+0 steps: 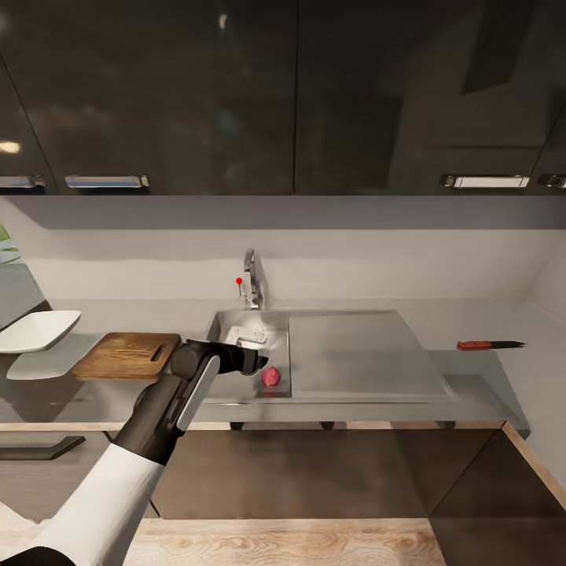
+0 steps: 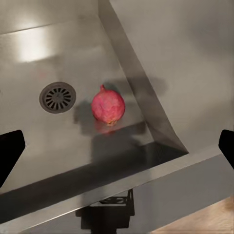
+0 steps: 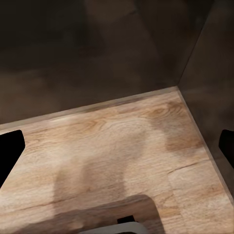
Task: In the kitchen, take the Vidalia onion out of the sink, dice it on the chopping board with the paring knife, put the diced onion into the bowl on the countertop, then place both the paring knife and the chopping board into the sink.
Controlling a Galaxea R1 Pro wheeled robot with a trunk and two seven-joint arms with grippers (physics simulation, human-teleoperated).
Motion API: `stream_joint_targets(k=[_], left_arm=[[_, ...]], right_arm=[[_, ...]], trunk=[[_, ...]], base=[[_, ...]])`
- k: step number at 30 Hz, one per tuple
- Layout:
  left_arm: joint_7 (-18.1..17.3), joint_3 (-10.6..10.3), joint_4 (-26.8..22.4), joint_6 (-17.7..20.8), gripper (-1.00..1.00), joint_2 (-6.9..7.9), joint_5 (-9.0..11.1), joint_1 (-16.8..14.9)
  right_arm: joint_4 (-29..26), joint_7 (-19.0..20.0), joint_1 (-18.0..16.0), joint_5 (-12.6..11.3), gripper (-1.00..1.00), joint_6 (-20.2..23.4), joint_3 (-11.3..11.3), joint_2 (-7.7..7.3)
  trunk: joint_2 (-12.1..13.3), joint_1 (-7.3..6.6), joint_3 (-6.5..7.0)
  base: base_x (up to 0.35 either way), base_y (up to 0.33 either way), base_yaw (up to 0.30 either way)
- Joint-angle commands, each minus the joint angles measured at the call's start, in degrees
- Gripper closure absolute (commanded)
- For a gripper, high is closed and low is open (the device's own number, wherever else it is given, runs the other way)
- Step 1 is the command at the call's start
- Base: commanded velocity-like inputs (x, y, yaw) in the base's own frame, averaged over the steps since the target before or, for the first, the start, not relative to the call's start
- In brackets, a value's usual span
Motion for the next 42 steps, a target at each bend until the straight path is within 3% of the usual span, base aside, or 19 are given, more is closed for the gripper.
stream_joint_targets(k=[1,8,15,33,42], left_arm=[[0.0,0.3,-0.4,0.6,-1.0,0.32,-0.2,0.3],[0.0,0.7,-1.7,0.6,-1.0,0.48,-0.3,0.4],[-0.1,0.7,-1.7,0.6,-1.0,0.94,-0.2,0.4],[-0.1,0.5,-1.1,0.6,-1.0,1.05,0.0,0.4],[-0.1,0.5,-1.1,0.6,-1.0,1.96,0.0,0.4]], right_arm=[[0.2,-0.2,-0.2,0.1,-1.0,-0.4,-0.2,0.37],[0.3,-0.2,-0.2,0.1,-1.0,-0.4,-0.2,0.78],[0.5,-0.1,-0.2,0.0,-1.0,-0.4,-0.2,-0.7],[1.4,-0.1,-0.2,-0.1,-1.0,-0.4,-0.2,-1.0],[1.4,0.0,-0.2,-0.1,-1.0,-0.4,-0.2,-1.0]], trunk=[[-0.1,0.04,-0.11],[-0.1,0.04,-0.11],[-0.1,0.04,-0.11],[-0.1,0.04,-0.11],[-0.1,0.04,-0.22]], base=[[0.0,0.0,0.0],[0.0,0.0,0.0],[0.063,-0.037,0.0],[0.255,-0.146,0.0],[0.06,-0.029,0.0]])
